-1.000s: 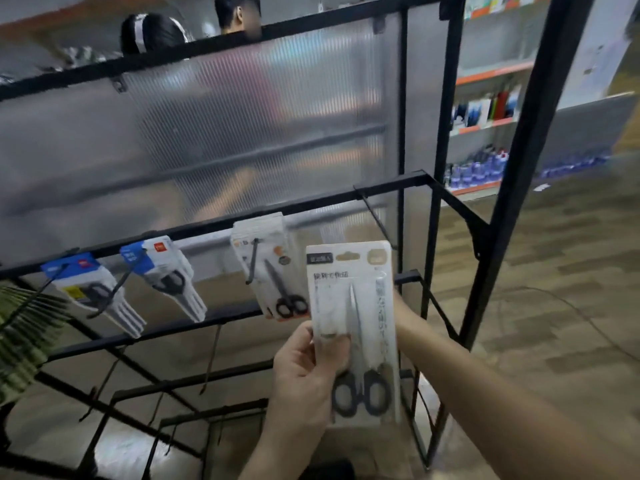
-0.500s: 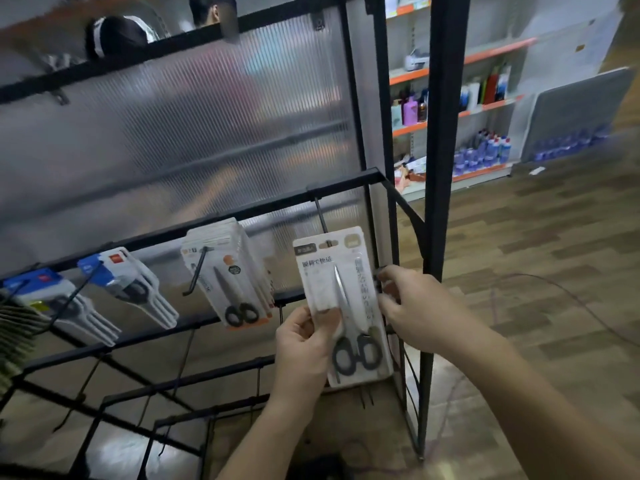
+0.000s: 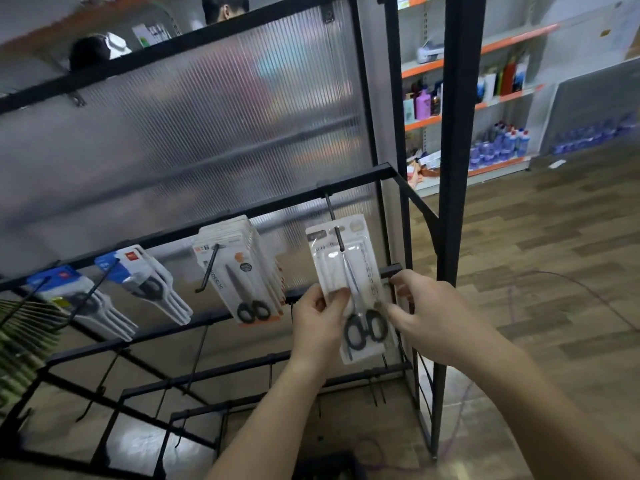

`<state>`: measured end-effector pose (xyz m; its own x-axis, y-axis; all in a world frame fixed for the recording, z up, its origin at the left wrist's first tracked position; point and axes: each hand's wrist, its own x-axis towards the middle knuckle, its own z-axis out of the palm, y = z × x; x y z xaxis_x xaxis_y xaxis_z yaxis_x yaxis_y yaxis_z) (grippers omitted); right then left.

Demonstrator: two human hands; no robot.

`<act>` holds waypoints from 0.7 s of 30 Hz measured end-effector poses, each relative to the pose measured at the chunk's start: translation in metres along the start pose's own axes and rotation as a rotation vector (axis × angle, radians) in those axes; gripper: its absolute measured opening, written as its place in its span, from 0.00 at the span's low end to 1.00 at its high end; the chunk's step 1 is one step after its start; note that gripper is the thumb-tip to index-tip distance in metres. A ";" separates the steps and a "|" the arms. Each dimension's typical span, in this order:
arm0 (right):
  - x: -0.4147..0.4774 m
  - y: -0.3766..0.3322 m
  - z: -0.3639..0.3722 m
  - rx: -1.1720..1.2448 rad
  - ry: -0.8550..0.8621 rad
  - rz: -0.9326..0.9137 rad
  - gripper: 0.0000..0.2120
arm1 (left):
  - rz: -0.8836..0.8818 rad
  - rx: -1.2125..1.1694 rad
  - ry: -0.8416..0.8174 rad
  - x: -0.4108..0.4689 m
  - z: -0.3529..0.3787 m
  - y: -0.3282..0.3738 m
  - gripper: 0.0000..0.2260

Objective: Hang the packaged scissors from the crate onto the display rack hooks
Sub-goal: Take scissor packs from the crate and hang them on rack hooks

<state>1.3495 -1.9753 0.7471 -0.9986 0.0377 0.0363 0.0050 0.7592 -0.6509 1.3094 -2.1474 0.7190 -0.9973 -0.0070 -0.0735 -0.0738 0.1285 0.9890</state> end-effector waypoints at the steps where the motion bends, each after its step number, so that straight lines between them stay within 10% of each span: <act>1: -0.001 0.000 0.001 -0.002 -0.011 -0.003 0.24 | -0.016 0.049 0.007 0.011 0.000 0.000 0.08; 12: -0.029 -0.006 0.028 -0.072 -0.048 0.060 0.22 | -0.208 0.129 -0.031 0.111 -0.003 0.003 0.10; 16: -0.036 -0.017 0.041 -0.123 -0.035 0.085 0.21 | -0.087 0.335 0.068 0.070 -0.030 -0.008 0.15; 21: -0.062 -0.064 0.066 -0.284 -0.022 0.051 0.21 | 0.077 0.695 -0.190 -0.010 -0.126 -0.010 0.14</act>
<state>1.4074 -2.0694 0.7368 -0.9976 0.0686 -0.0097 0.0665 0.9083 -0.4131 1.3195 -2.2732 0.7264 -0.9773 0.1915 -0.0908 0.0779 0.7228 0.6867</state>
